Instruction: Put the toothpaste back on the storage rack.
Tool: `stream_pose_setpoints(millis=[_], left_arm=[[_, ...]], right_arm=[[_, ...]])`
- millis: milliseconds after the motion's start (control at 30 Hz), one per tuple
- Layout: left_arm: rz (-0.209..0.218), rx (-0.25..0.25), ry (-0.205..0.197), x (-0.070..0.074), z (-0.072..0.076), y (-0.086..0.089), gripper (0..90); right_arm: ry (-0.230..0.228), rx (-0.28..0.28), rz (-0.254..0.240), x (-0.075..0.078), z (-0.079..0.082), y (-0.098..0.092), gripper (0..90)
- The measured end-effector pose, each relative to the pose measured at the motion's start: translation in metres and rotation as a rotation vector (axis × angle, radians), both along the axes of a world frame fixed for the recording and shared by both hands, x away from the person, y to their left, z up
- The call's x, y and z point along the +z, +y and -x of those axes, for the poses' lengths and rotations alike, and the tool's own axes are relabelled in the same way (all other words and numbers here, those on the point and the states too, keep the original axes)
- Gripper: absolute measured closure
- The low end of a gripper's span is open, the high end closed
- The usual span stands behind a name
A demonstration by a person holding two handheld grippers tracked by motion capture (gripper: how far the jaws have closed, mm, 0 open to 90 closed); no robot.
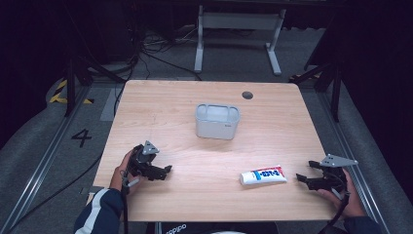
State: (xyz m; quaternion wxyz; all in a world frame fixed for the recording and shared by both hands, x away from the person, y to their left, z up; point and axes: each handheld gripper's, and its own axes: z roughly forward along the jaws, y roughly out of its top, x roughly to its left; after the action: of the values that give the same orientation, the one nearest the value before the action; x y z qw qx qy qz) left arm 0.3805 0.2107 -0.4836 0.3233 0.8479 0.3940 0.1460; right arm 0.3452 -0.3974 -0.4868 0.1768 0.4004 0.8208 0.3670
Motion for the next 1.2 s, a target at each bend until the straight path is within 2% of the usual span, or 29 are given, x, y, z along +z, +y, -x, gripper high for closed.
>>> stream_pose_setpoints(millis=[100,167,267,433,767,800,833,867,933,1067,1100,1200], left_arm=[[-0.003,0.015,0.003,0.000,0.000,0.005,0.1],[-0.009,-0.002,0.001,0.001,-0.001,0.007,0.1],[0.002,-0.005,0.004,0.000,0.000,0.008,0.1],[-0.009,-0.014,-0.007,0.000,0.000,0.009,0.0],[0.003,-0.004,0.004,0.000,0.002,0.008,0.0],[0.001,-0.004,0.005,0.000,0.002,0.008,0.1],[0.001,-0.004,0.005,0.000,0.002,0.008,0.1],[0.001,-0.004,0.005,0.000,0.002,0.008,0.1],[0.001,-0.004,0.006,0.000,0.002,0.008,0.0],[0.002,-0.004,0.005,0.000,0.002,0.008,0.1],[0.001,-0.004,0.006,0.000,0.002,0.008,0.1],[0.001,-0.004,0.006,0.000,0.002,0.008,0.1]], right_arm=[[0.000,0.001,0.000,0.000,0.000,0.000,19.5],[0.001,0.000,-0.001,0.000,0.000,0.000,19.5],[0.000,0.001,0.001,0.000,0.000,0.000,20.1],[-0.001,0.013,0.003,0.001,0.000,0.001,23.1],[0.044,0.089,0.015,0.010,-0.002,0.011,26.3],[0.051,0.105,0.028,0.016,0.001,0.018,27.3],[0.051,0.105,0.028,0.016,0.001,0.018,27.3],[0.040,0.129,0.039,0.022,0.005,0.024,28.7],[0.036,0.139,0.035,0.025,0.007,0.027,28.8],[0.016,0.209,0.043,0.035,0.012,0.041,29.5],[0.014,0.243,0.057,0.039,0.012,0.049,29.8],[0.014,0.275,0.071,0.042,0.010,0.057,29.9]])
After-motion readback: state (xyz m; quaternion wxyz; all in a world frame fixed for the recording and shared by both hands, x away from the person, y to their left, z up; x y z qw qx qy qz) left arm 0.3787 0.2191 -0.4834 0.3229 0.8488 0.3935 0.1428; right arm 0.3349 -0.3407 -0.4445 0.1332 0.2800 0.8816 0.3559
